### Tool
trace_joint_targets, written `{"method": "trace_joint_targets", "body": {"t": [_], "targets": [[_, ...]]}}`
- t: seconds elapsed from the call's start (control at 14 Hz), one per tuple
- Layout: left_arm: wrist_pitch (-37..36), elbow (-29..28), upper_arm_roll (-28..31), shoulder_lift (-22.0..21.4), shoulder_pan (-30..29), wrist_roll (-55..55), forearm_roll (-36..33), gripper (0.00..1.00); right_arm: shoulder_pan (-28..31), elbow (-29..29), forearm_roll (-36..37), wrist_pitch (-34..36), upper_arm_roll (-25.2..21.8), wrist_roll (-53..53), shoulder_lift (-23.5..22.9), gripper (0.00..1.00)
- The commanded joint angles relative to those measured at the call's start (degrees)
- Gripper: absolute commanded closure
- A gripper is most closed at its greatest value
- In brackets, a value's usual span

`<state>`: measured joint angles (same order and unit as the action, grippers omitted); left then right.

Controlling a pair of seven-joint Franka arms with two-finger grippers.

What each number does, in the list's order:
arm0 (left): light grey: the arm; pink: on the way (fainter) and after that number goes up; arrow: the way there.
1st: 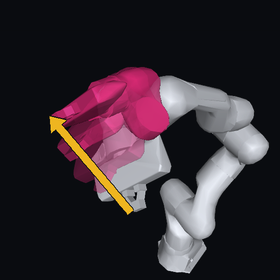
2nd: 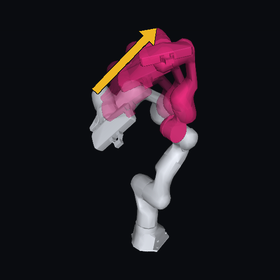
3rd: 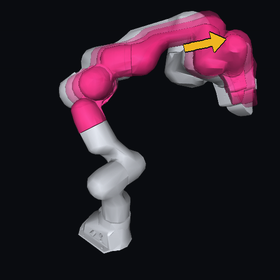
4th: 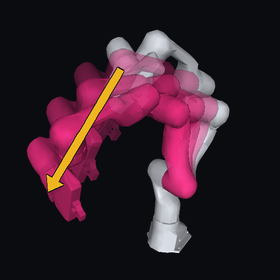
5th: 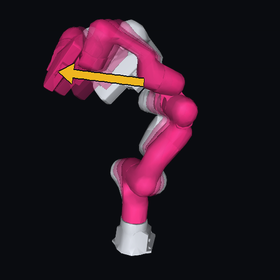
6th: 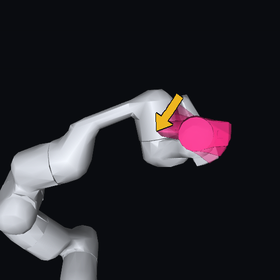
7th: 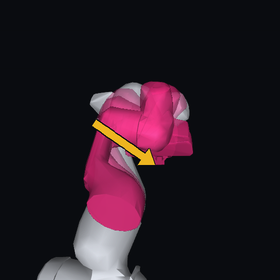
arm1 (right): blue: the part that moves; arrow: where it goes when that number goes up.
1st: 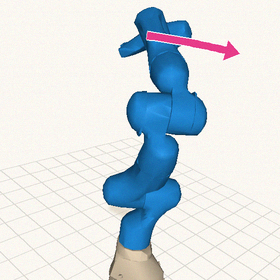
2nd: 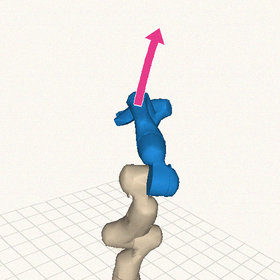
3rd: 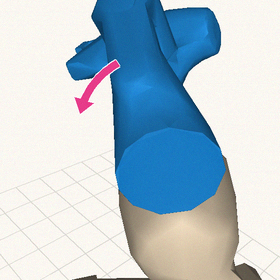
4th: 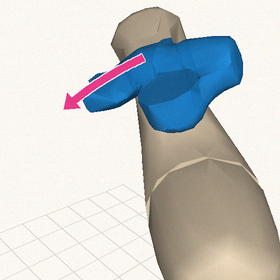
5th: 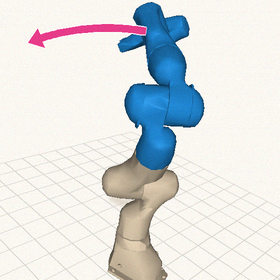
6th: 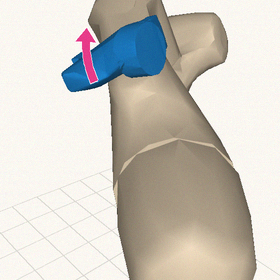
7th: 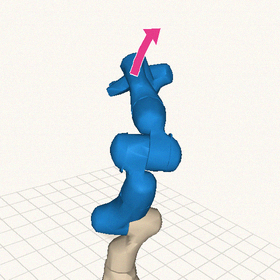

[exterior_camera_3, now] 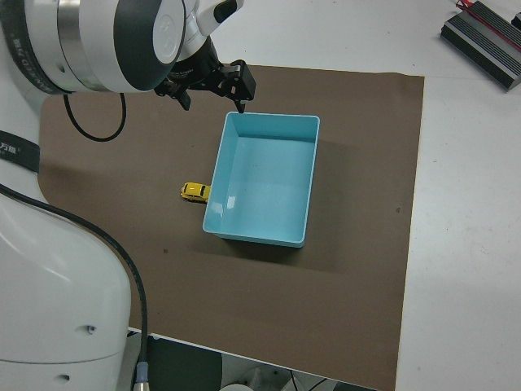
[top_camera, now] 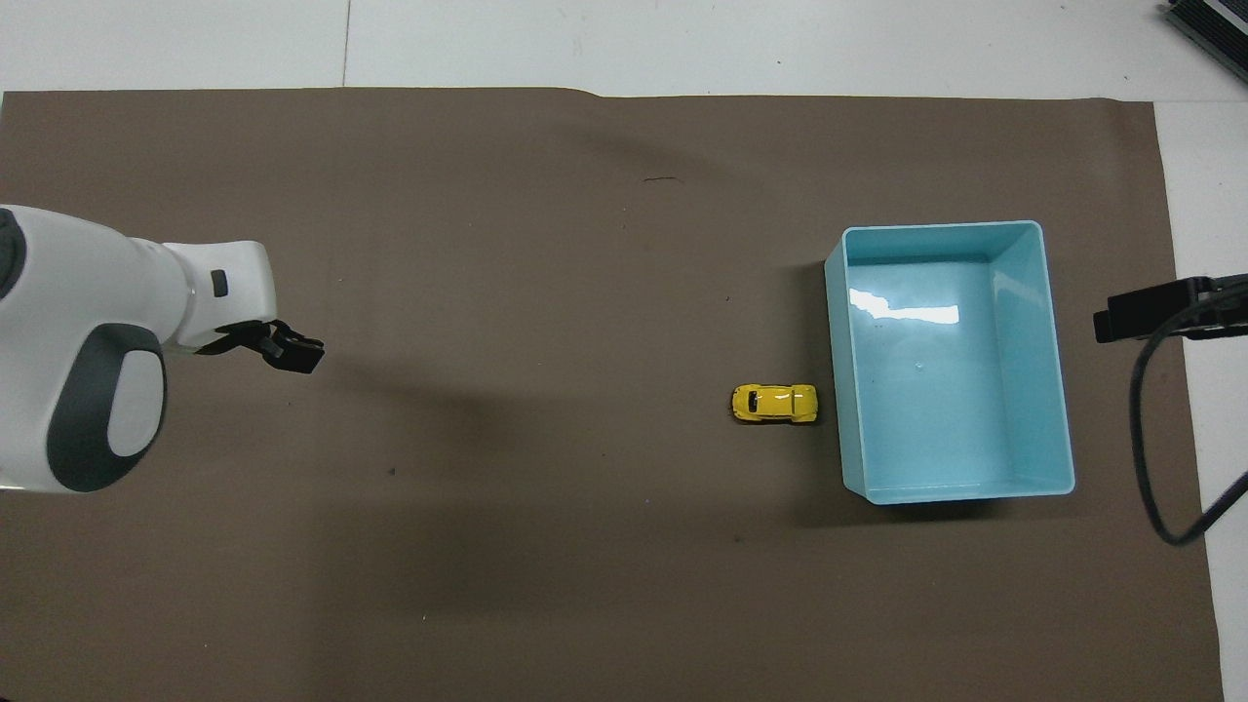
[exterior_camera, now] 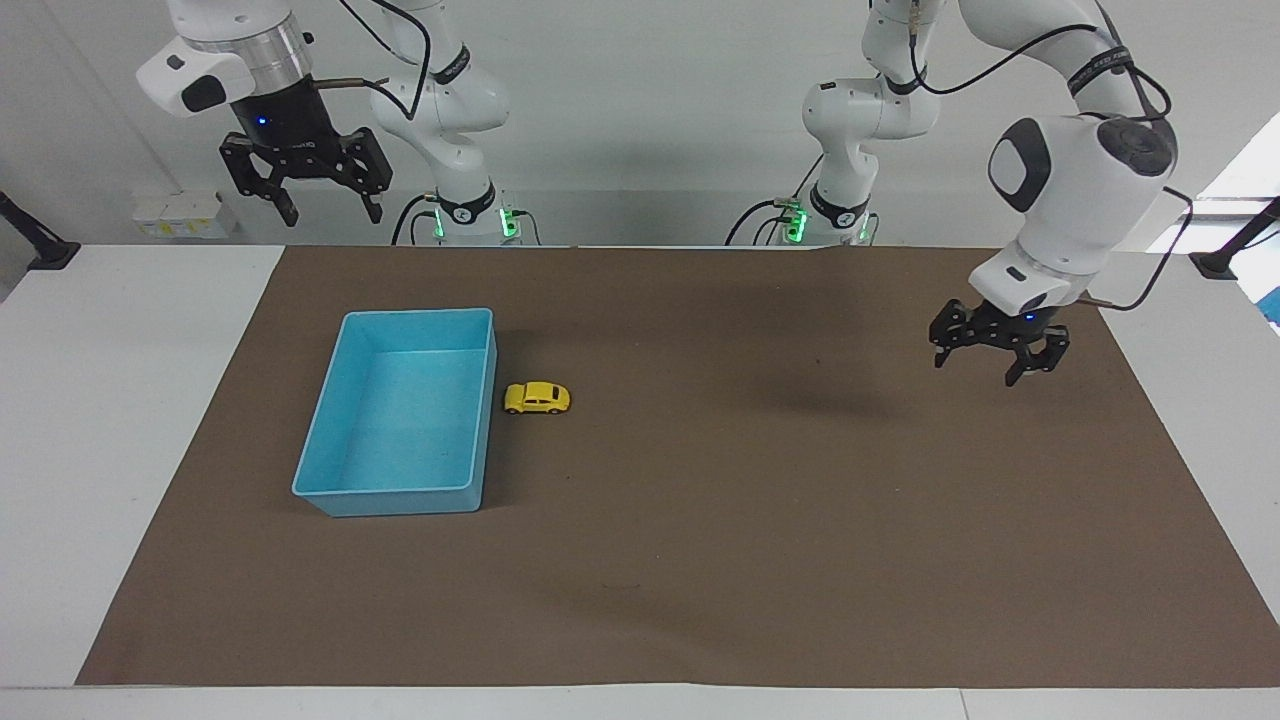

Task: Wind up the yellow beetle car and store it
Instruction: 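Release the car and lift the left gripper away, then return the left gripper to rest while the right gripper reaches the car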

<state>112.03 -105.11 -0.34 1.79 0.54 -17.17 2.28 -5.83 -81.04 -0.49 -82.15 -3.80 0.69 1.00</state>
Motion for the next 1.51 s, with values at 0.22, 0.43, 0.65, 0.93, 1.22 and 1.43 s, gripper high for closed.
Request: {"method": "trace_joint_targets", "body": {"t": [0.22, 0.43, 0.65, 0.93, 1.22, 1.43], "targets": [[-15.1, 10.3, -0.8, -2.0, -0.3, 8.2, -4.0, 0.00, 0.3, -1.3, -0.4, 0.4, 0.2, 0.5, 1.3, 0.00], [-20.8, 14.0, -1.4, -2.9, -0.1, 9.7, -4.2, 0.00, 0.3, -1.3, -0.4, 0.3, 0.2, 0.5, 1.3, 0.00], [-26.2, 18.0, -2.1, -2.8, -0.1, 12.3, -4.0, 0.00, 0.3, -1.4, -0.4, 1.8, 0.3, 0.5, 2.6, 0.00], [-25.4, 15.5, -2.6, -4.3, -0.1, 12.8, -3.5, 0.00, -0.2, -3.9, -0.4, 4.4, 0.7, -8.1, 5.0, 0.00], [-26.6, 15.3, -2.7, -4.6, -0.1, 12.7, -3.4, 0.00, -2.4, -11.1, -1.3, 3.9, 0.9, -19.6, 9.3, 0.00], [-27.2, 15.8, -2.6, -4.5, -0.2, 12.4, -3.5, 0.00, -5.1, -13.3, -1.4, 3.1, 0.9, -29.4, 9.1, 0.00]]}}
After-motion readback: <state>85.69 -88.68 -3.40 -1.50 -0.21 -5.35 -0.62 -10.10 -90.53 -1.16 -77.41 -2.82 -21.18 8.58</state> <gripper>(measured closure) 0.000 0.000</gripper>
